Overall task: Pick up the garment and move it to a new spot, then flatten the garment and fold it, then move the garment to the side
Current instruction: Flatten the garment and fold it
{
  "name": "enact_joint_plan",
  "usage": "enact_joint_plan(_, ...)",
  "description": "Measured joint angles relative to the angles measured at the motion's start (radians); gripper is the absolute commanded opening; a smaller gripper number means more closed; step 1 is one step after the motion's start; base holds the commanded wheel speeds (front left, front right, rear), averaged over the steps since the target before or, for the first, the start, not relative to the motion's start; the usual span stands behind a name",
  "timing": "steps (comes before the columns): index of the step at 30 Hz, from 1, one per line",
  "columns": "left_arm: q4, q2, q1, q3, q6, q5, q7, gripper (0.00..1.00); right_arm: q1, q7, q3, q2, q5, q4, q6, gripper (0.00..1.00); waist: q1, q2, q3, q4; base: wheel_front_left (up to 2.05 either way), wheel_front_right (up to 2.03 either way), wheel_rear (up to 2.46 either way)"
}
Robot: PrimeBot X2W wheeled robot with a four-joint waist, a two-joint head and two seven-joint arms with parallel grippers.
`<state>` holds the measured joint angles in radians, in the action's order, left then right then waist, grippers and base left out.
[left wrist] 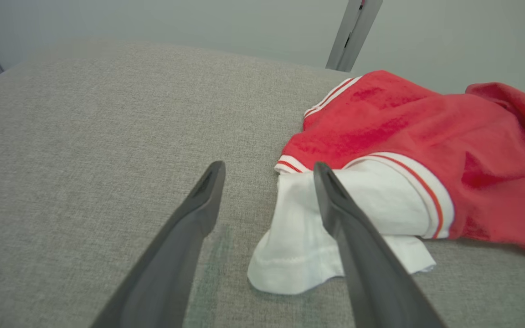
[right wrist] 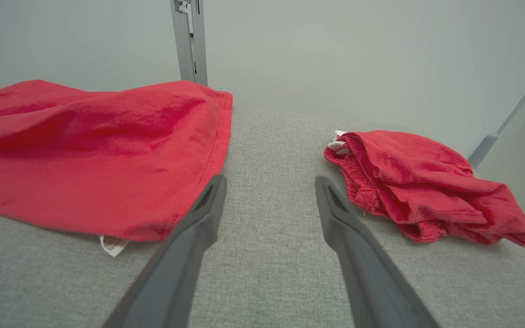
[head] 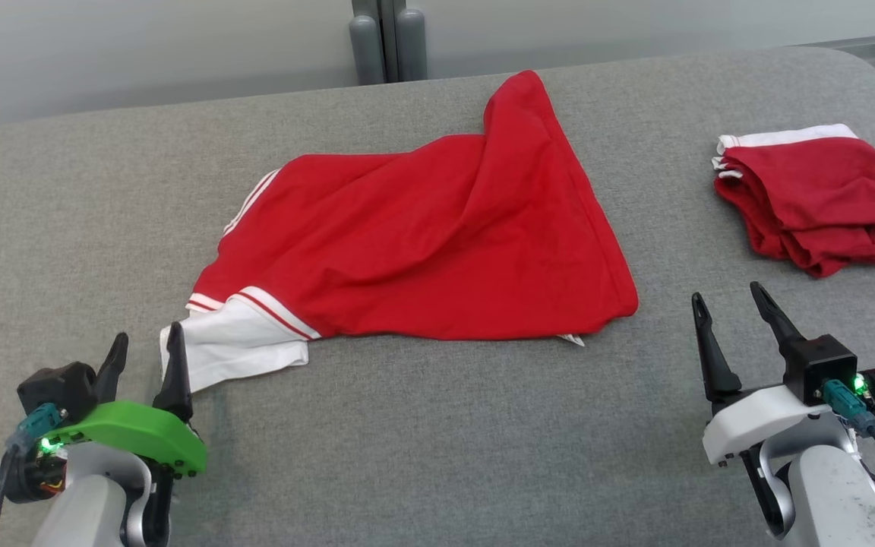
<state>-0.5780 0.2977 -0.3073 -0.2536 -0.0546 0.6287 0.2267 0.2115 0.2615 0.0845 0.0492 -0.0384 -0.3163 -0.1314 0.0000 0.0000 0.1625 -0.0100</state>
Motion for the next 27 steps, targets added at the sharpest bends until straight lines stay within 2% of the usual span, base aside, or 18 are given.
enact_joint_plan(6, 0.101, -0.053, 0.040, 0.008, 0.004, -0.031, 0.031, 1.00, 0.025, -0.010, -0.013, 0.000, -0.015, -0.039, 0.000, 1.00, 0.0000, 0.0000, -0.008, 0.020, 0.00, 0.00, 0.00)
enact_joint_plan(11, 0.206, -0.114, 0.090, 0.025, 0.011, -0.068, 0.035, 1.00, 0.107, -0.084, -0.060, 0.000, -0.033, -0.122, 0.000, 1.00, 0.0000, 0.0000, -0.007, 0.041, 0.00, 0.00, 0.00)
enact_joint_plan(14, 0.257, -0.158, 0.127, 0.024, 0.011, -0.094, 0.036, 1.00, 0.192, -0.165, -0.098, 0.016, -0.041, -0.217, 0.000, 1.00, 0.0000, 0.0000, 0.000, 0.059, 0.00, 0.00, 0.00)
enact_joint_plan(21, 0.284, -0.192, 0.142, 0.021, -0.004, -0.133, 0.036, 1.00, 0.335, -0.311, -0.174, 0.099, 0.030, -0.391, 0.000, 1.00, 0.0000, 0.0000, 0.015, 0.103, 0.00, 0.00, 0.00)
enact_joint_plan(27, 0.284, -0.207, 0.144, 0.029, -0.015, -0.150, 0.036, 1.00, 0.417, -0.433, -0.273, 0.133, 0.155, -0.496, 0.000, 1.00, 0.0000, 0.0000, 0.026, 0.144, 0.00, 0.00, 0.00)
